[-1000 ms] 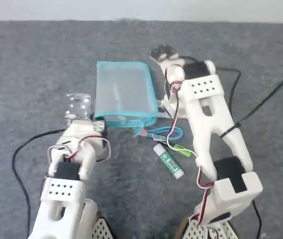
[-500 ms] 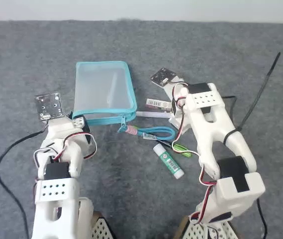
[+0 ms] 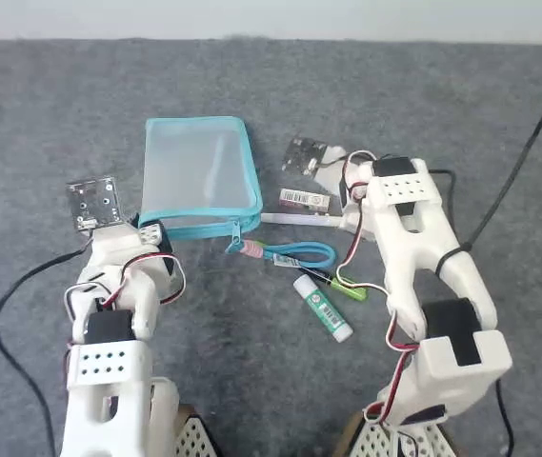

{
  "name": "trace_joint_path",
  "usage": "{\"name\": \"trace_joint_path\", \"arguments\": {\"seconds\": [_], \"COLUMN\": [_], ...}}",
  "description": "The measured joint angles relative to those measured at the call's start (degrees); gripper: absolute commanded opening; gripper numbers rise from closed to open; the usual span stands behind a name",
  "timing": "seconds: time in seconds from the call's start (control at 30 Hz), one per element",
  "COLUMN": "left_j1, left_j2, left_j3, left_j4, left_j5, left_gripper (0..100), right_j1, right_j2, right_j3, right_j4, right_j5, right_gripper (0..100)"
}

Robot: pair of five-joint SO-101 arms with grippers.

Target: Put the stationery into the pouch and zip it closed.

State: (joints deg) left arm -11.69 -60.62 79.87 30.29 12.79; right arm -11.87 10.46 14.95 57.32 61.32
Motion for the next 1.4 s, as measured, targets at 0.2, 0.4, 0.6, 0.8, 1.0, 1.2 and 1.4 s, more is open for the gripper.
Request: {"name": "trace_joint_path", "arguments": {"seconds": [0.2,0.4,0.6,0.8,1.0,1.2,1.4], "left_j1": [0.26,0.26,0.26,0.26,0.26,0.26,0.26], "left_j2": [0.00,0.00,0.00,0.00,0.00,0.00,0.00], "left_j3": [0.00,0.00,0.00,0.00,0.00,0.00,0.00], "left_j4": [0.00,0.00,0.00,0.00,0.00,0.00,0.00], "left_j5": [0.00,0.00,0.00,0.00,0.00,0.00,0.00], "left_gripper": [1,1,1,1,1,1,1], "right_j1": [2.99,4.75,5.36,5.71,5.63,-0.70,-6.51], "right_j2": [10.29,15.12,16.26,11.60,-0.26,-17.67,-36.22], "right_j3": [-3.16,-8.44,-10.81,-10.64,-10.55,-10.55,-10.55], "right_j4": [-2.20,-2.11,-0.53,4.48,16.62,29.98,39.74], "right_j5": [1.58,1.67,-0.70,-9.41,-11.96,-18.11,-29.36], "right_gripper": [19.0,8.4,0.7,0.6,0.6,0.6,0.6]}}
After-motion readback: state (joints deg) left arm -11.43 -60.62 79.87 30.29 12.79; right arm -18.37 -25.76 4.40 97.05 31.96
